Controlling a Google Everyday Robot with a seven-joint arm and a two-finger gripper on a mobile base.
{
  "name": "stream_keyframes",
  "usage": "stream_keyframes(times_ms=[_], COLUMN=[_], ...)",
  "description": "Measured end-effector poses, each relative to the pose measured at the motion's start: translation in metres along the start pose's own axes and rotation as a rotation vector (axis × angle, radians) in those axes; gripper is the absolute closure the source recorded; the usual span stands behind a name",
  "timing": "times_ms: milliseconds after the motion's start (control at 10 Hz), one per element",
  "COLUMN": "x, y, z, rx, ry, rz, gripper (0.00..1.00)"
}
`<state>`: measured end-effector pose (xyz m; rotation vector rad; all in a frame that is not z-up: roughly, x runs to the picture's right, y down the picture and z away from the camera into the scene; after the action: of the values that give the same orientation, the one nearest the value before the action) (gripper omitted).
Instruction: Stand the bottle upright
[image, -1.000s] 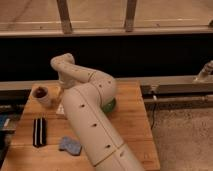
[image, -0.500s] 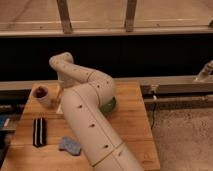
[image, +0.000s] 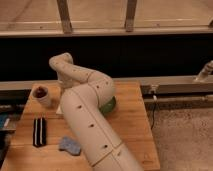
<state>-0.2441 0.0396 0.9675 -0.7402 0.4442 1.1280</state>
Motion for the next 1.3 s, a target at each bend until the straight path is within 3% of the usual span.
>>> stream_keyframes(times_ms=[400, 500, 1300], x=[0.000, 0.000, -0.007], y=[0.000, -0.001, -0.009], z=[-0.010, -0.015, -0.060], rx=[0.015, 0.017, 0.058], ry=[-0.020, -0.029, -0.086], rz=[-0.009, -0.010, -0.018], gripper=[0.96, 1.00, 1.00])
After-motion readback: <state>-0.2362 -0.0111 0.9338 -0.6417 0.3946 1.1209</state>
